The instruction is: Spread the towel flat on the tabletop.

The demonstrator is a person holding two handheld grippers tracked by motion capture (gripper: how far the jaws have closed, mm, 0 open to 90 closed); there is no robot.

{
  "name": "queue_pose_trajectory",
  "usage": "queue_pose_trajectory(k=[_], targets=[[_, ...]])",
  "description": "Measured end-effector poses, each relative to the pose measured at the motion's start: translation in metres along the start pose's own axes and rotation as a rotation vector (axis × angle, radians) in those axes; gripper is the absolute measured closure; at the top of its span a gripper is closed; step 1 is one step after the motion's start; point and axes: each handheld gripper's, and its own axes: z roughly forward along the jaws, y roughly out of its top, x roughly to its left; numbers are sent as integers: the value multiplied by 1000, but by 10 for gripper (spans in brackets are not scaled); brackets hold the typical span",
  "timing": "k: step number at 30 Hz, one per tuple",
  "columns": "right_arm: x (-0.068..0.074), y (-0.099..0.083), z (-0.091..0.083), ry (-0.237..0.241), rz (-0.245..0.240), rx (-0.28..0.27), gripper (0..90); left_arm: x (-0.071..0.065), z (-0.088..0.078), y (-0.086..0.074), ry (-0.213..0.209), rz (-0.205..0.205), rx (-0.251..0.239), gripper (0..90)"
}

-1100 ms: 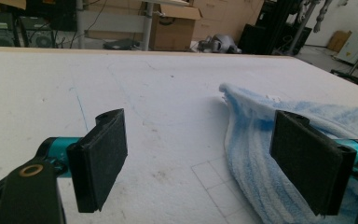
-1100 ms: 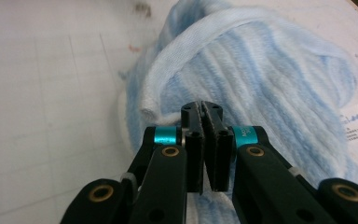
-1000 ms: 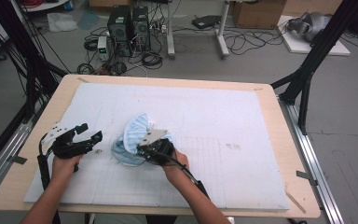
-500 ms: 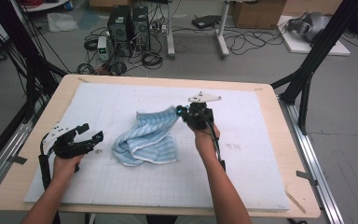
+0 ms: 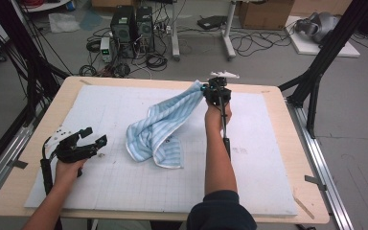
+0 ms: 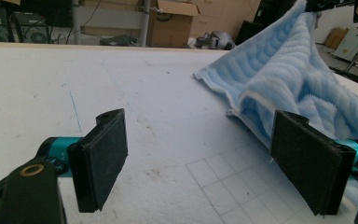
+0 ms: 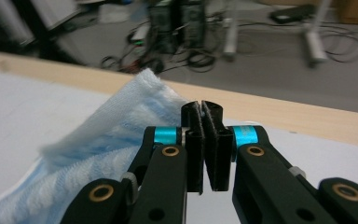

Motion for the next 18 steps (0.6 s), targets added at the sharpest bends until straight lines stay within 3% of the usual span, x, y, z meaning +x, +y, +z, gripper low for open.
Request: queue_pose_trajectory(k=[4,5,6,8,11,15,18], targets=[[-9,-8,3,14,14,51,722,0,1,-1,-4,-4,-1,196],[-10,-10,0,63,32,51,641,0,1,-1,-5,-5,1,196],[-10,-10,0,63,32,51,641,0,1,0,-6,-1,2,196],[-7,-12,-4,130,46,42,572,-1,1,0,-10,3,3,198],[5,-20,-14,220,6,60,447,-2,1,-1,-9,-1,1,198],[23,-45,-34,278,-95,77,353,-2,1,0,-11,3,5,199],[35,-70,-47,345,-183,103,444,-3,1,0,-9,2,3,199]])
